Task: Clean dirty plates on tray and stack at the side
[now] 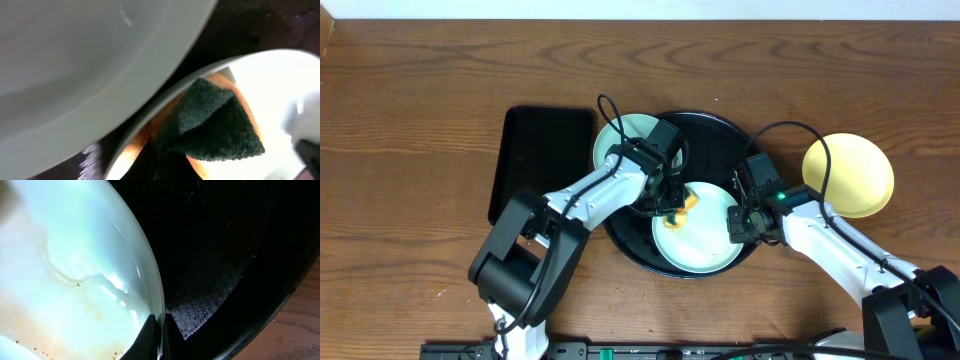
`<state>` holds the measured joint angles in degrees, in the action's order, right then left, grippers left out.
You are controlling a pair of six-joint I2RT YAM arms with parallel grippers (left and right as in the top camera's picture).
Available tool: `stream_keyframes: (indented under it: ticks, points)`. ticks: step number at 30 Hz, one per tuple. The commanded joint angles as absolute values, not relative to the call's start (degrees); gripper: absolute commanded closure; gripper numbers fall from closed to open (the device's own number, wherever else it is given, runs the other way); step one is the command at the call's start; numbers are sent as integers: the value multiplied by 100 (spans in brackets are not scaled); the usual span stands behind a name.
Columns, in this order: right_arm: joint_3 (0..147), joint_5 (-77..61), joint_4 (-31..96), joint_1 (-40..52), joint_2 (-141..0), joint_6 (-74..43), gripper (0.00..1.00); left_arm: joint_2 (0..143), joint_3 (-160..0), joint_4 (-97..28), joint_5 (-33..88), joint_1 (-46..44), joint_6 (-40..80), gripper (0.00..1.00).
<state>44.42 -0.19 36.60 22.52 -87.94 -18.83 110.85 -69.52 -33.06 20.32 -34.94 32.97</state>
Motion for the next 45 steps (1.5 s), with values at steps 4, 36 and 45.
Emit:
stream_keyframes:
  ticks: [4,36,45]
  points:
    - [4445,150,3798,2290,-8733,-1820,99,11045,-6847,-4029,1715,-3785,3260,92]
    - [4445,148,3835,2290,-8733,-1820,99,10593,-6963,-3247,1146,-3962,2279,92]
    - [4445,104,3745,2292,-8733,-1820,86,9271,-6963,-4095,1013,-3948,2270,92]
